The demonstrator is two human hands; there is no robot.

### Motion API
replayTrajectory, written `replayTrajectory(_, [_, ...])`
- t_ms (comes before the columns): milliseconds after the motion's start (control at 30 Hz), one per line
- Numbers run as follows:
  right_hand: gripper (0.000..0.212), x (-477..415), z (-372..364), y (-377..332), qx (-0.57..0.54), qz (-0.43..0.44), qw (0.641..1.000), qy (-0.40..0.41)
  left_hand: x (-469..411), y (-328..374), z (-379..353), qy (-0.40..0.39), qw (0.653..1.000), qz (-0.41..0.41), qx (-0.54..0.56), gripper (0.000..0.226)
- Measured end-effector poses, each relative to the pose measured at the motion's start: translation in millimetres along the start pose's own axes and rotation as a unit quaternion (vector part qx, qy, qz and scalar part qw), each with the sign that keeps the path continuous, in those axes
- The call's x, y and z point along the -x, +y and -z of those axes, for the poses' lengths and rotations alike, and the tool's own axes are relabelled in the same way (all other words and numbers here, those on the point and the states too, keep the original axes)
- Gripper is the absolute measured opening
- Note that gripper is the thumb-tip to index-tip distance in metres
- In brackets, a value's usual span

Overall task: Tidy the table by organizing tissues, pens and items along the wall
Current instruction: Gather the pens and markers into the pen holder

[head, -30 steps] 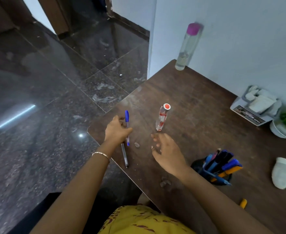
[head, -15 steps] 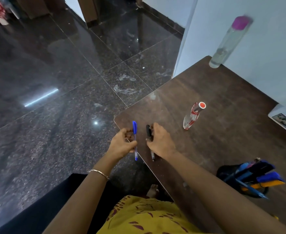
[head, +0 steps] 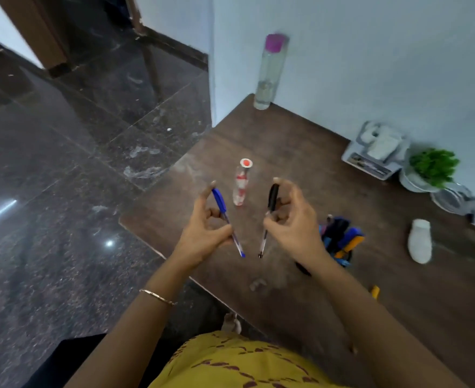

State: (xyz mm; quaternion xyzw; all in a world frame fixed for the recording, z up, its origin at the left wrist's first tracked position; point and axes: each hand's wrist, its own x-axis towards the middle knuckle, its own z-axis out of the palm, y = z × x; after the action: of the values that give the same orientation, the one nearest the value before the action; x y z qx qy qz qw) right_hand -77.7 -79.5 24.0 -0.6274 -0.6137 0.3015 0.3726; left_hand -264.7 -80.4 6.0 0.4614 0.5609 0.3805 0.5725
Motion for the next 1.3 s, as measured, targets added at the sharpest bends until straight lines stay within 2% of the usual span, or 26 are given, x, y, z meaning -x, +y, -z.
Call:
replayTrajectory(133, [0.059, 23.1, 71.8, 7.8, -0.032, 0.009, 0.99, 0.134, -4.8, 22.1, -60.8, -0.034, 0.995, -0.096, -0.01, 0.074])
replayTrajectory(267, [0.053, 47.3, 110.7, 27.0, -0.035, 0.006, 0.981, 0.189, -3.0, 30.1, -110.1, -0.045, 0.985, -0.156, -0.057, 0.067])
replayTrajectory(400, [0.041, 63.4, 116.6, 42.0, -0.02, -0.004, 0.98, 0.199, -0.5, 25.2, -133.1, -0.066, 0.967, -0.199, -0.148, 0.062])
replayTrajectory(533, [0.034, 66.7, 110.4, 53.8, 0.059, 0.011, 0.977, 0.203, -0.7, 17.2, -137.2, -0.073, 0.952, -0.218, -0.2, 0.06])
replayTrajectory(700, [0.036, 63.7, 99.2, 69.1, 0.232, 0.025, 0.956, 0.177, -2.2, 6.0, -137.0, -0.089, 0.933, -0.246, -0.247, 0.044])
replayTrajectory(800, [0.035, 63.1, 92.1, 80.4, 0.266, 0.034, 0.951, 0.155, -5.4, 0.4, -135.5, -0.093, 0.915, -0.264, -0.29, 0.035])
replayTrajectory(933, [0.038, 66.8, 87.5, 90.6, 0.312, 0.037, 0.942, 0.122, -8.4, -2.1, -135.1, -0.095, 0.906, -0.262, -0.32, 0.041])
replayTrajectory(1033, [0.044, 76.8, 91.6, 91.8, 0.308, 0.045, 0.944, 0.115, -4.8, 1.4, -144.5, -0.066, 0.876, -0.295, -0.376, 0.048])
replayTrajectory(1133, [0.044, 96.4, 105.5, 94.6, 0.285, 0.014, 0.947, 0.146, 8.7, 12.3, -165.7, -0.049, 0.857, -0.349, -0.375, 0.048])
replayTrajectory(1200, [0.041, 114.2, 119.1, 103.2, 0.261, -0.024, 0.95, 0.172, 19.7, 17.6, -182.8, -0.063, 0.846, -0.392, -0.357, 0.043])
replayTrajectory(1300, [0.037, 150.9, 144.3, 128.1, 0.243, -0.099, 0.945, 0.194, 35.7, 15.1, -214.5, -0.125, 0.829, -0.432, -0.333, 0.024])
